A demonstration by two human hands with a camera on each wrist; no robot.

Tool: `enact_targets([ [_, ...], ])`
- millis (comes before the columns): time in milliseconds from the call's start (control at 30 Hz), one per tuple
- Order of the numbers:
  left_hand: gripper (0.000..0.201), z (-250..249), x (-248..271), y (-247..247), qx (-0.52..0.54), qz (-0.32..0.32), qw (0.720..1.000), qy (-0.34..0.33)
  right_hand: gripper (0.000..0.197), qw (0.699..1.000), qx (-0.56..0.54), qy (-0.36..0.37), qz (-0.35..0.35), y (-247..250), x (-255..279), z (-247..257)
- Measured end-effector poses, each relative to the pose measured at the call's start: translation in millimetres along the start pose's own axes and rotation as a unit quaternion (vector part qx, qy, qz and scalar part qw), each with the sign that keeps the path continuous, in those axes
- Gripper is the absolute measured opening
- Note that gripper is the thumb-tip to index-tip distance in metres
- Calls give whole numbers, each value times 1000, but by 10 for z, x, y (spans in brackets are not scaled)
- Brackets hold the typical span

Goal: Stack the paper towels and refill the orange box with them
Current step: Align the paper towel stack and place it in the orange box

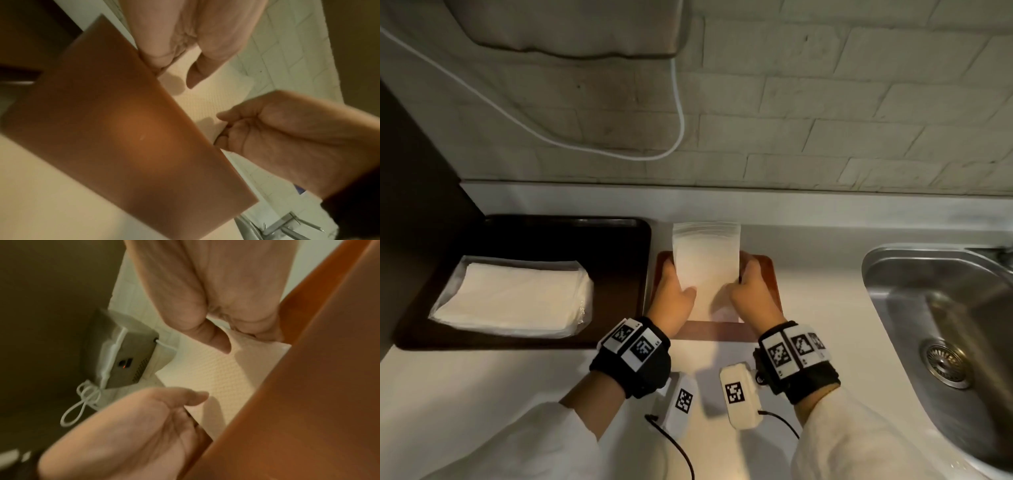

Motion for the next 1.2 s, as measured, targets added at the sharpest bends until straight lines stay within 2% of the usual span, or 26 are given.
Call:
enact_targets([
  [133, 55, -35, -71, 18, -4, -48, 999, -7, 44, 998, 7, 38, -43, 11, -74, 9],
  [233, 60, 0, -83, 25, 16, -33, 999, -6, 49, 1000, 1, 11, -14, -2, -130, -64],
  [300, 58, 31, -84, -12, 25, -31, 999, -12, 47, 1000, -1, 19, 13, -31, -37, -21],
  [367, 56, 26, -81, -37, 26, -30, 999, -23, 41, 998, 11, 55, -2, -40, -16, 0],
  [467, 48, 4, -61, -12, 3, -31, 999, -21, 34, 997, 2, 66, -28, -12, -39, -14],
  [533, 47, -6, -26, 4, 2, -24, 1000, -14, 39, 999, -9, 41, -28, 10, -36, -50],
  [600, 53, 20, -29, -5, 6, -20, 1000, -3, 43, 1000, -18, 20, -3, 3, -30, -88],
  [667, 53, 28, -50, -22, -2, -15, 1000, 1, 33, 999, -19, 29, 12, -5, 1, -76],
  [733, 49, -10, -76, -17, -2, -18, 1000, -7, 25, 999, -11, 46, -3, 8, -2, -45],
  [900, 36, -6, -126, 30, -8, -16, 1000, -12, 40, 999, -2, 36, 5, -3, -50, -67],
  [967, 25, -62, -127, 81, 43, -34, 999, 2, 42, 999, 23, 40, 0, 24, -64, -63],
  [1000, 22, -121, -126, 125, 110, -51, 993, 10, 43, 998, 49, 50, -11, 65, -58, -42],
  [1100, 27, -226, -137, 318, 336, -88, 938, 21, 32, 991, 89, 97, -33, 268, 8, 57],
  [1167, 33, -198, -116, 404, 390, -87, 916, 23, 25, 993, 35, 115, -12, 401, 79, 135],
  [1200, 37, -167, -99, 430, 383, -87, 919, 28, 24, 993, -8, 120, -3, 460, 129, 182],
])
Point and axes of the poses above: each hand's wrist, its own x-axis away from the middle knuckle, its own y-axis out of the back of the hand, z = x × y, the point moved 2 cm from there along -x, towards the middle knuckle, and after that the axes turned 15 degrees about -y, right-handed, at the moved point
